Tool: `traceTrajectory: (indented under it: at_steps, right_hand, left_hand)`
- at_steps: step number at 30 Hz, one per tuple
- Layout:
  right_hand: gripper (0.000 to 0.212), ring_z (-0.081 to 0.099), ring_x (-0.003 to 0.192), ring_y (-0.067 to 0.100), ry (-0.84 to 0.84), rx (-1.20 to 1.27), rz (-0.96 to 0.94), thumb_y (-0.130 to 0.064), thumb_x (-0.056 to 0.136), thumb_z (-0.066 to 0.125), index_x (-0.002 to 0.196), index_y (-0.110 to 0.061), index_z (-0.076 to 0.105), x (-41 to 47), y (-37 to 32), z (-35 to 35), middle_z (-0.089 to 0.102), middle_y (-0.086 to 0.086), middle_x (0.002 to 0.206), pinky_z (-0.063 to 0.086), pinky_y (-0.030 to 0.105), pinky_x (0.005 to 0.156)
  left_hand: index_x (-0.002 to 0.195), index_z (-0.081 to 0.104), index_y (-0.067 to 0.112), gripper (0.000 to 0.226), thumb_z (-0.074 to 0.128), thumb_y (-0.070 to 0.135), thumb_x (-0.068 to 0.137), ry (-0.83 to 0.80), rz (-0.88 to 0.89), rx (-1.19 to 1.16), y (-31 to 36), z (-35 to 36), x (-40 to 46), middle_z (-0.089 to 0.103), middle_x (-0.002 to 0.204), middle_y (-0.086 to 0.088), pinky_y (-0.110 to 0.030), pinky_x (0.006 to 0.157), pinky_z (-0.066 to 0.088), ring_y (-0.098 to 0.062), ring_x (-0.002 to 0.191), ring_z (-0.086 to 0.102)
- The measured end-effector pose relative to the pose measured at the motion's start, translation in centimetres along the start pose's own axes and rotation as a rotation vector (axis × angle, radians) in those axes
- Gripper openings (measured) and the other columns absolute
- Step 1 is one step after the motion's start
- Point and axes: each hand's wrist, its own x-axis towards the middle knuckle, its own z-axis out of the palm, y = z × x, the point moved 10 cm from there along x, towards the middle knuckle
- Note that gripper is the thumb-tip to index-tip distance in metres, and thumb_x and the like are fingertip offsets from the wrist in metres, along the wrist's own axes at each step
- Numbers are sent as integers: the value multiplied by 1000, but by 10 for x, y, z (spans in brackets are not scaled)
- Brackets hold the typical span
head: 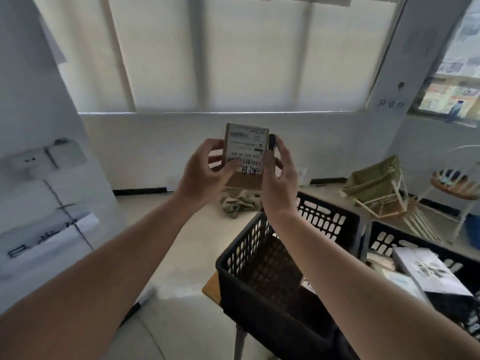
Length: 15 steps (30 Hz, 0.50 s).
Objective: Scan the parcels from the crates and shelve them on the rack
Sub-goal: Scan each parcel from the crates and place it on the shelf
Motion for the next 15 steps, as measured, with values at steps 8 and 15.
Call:
traceTrajectory:
  at_steps: [8,15]
  right_hand:
    - [43,71,110,7,-306,204,-15,-33,111,55,154,-33,53,-89,-45,43,64,0,139,64,50,92]
    - [42,70,105,-3,-499,327,-97,-29,111,56,152,-36,55,-195,-110,111,66,-4,137,66,43,83]
  left_hand:
    - [156,44,11,70,78,17,96,309,242,420,82,-85,-123,48,153,-5,-19,96,57,-15,138,52]
    - [159,43,14,70,76,14,97,504,218,590,143,-186,-239,39,160,1,-21,96,58,-16,144,47]
